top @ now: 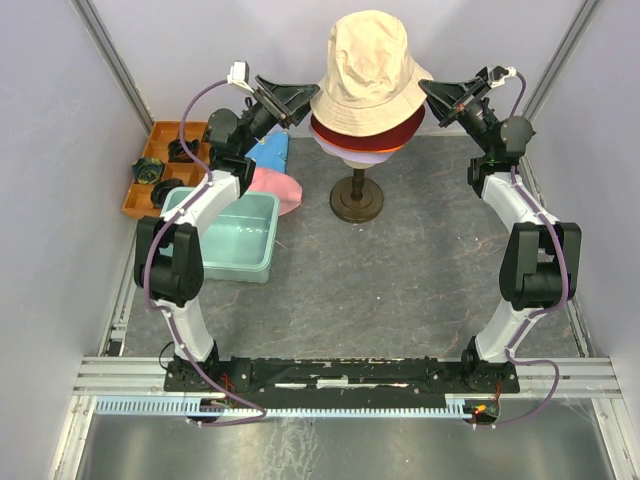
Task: Stack the hats
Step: Stack the hat on the hat.
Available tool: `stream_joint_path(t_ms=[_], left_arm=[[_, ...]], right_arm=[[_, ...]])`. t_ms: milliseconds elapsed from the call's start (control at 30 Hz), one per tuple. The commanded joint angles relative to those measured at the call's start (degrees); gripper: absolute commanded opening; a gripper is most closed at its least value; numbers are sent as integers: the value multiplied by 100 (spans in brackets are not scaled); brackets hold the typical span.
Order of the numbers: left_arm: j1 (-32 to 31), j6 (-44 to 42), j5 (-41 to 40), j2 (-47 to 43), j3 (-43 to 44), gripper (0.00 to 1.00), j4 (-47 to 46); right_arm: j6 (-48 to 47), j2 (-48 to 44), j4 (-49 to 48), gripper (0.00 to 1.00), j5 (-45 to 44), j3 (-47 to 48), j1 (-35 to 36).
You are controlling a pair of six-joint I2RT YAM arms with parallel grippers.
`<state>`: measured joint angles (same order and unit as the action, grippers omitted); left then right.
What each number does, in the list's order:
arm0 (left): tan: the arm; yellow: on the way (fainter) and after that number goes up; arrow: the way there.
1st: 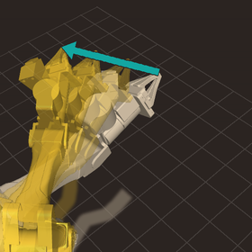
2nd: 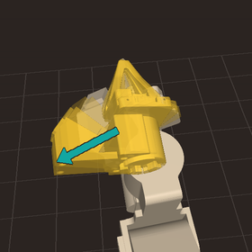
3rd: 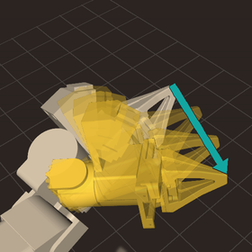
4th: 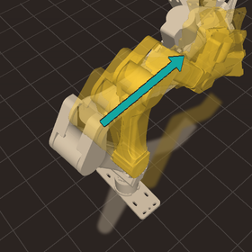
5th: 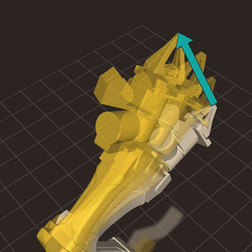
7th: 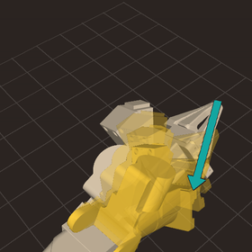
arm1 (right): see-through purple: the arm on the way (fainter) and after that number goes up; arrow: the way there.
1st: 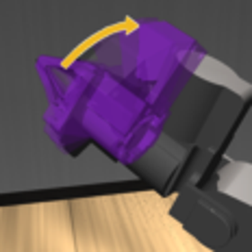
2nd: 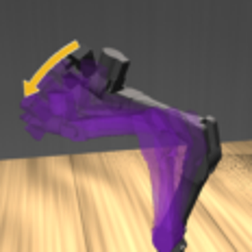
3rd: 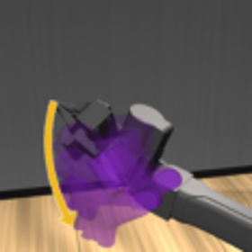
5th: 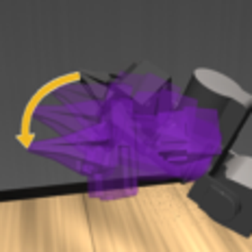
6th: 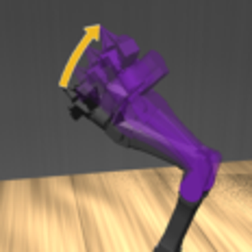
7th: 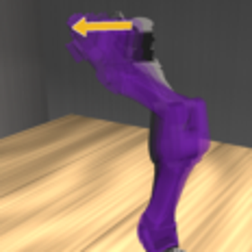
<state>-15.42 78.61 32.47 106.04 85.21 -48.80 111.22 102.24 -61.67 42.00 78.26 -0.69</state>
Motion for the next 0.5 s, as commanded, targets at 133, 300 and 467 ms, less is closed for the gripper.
stream_joint_path(t_ms=[133,300,467], left_arm=[[-132,573,-30,166,263,50,-849],[-140,663,-54,211,194,28,-985],[-101,637,-25,205,-68,7,-1196]], right_arm=[[19,-54,-254,0,64,24,2],[7,-85,-266,0,146,-41,-1],[-74,-157,-258,0,225,-252,0]])
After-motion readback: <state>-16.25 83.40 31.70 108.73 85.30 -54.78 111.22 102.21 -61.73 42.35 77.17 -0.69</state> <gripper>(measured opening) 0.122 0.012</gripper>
